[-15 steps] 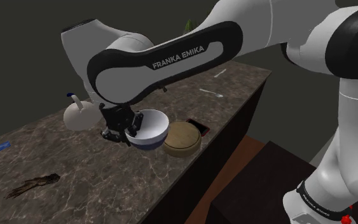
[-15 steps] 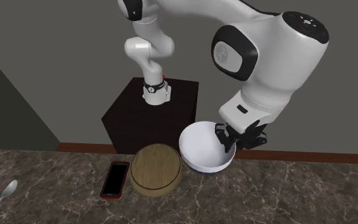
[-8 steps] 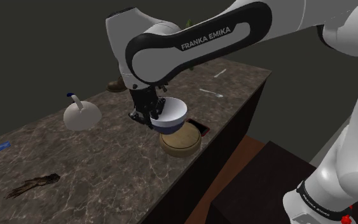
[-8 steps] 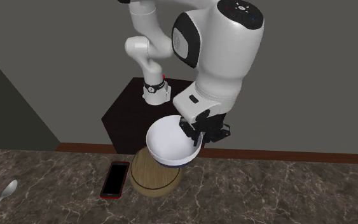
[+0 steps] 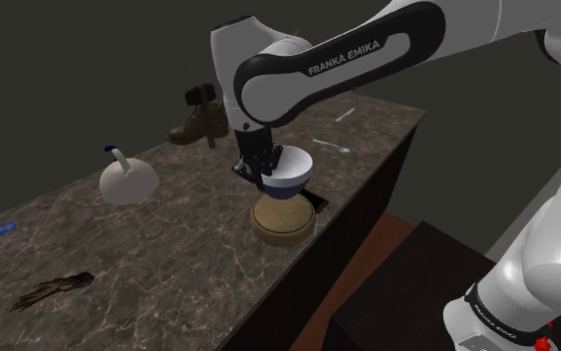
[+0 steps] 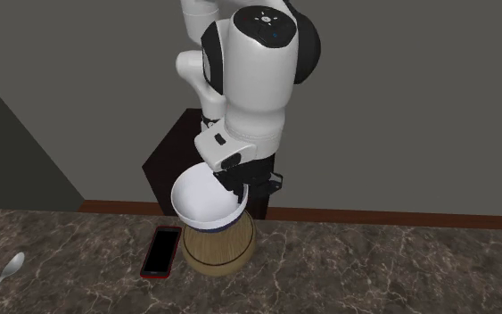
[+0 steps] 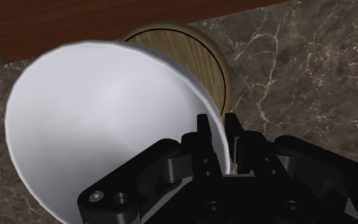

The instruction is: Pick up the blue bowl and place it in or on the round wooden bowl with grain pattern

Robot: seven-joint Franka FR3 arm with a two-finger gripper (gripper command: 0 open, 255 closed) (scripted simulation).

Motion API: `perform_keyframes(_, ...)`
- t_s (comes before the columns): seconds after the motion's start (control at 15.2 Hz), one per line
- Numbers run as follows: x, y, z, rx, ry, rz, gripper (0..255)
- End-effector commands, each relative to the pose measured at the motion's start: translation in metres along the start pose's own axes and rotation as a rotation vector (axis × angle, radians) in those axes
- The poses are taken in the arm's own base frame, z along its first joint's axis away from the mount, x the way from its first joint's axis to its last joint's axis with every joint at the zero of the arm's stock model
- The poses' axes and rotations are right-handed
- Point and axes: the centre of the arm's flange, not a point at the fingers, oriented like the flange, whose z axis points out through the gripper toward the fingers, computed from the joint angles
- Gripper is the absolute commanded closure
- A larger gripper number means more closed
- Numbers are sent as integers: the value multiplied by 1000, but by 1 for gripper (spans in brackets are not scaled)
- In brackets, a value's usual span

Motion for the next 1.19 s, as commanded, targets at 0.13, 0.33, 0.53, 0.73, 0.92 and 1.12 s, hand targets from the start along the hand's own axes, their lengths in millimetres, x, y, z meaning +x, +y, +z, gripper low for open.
perform_keyframes(0.13, 2, -1, 20, 0, 1, -1, 255)
perform_keyframes(0.33, 2, -3, 36, 0, 1, -1, 255)
perform_keyframes(0.53, 3, -4, 52, 0, 1, -1, 255)
perform_keyframes(0.73, 4, -5, 68, 0, 1, -1, 255)
perform_keyframes(0.92, 4, -6, 77, 0, 1, -1, 255)
perform_keyframes(1.12, 4, -6, 77, 0, 1, -1, 255)
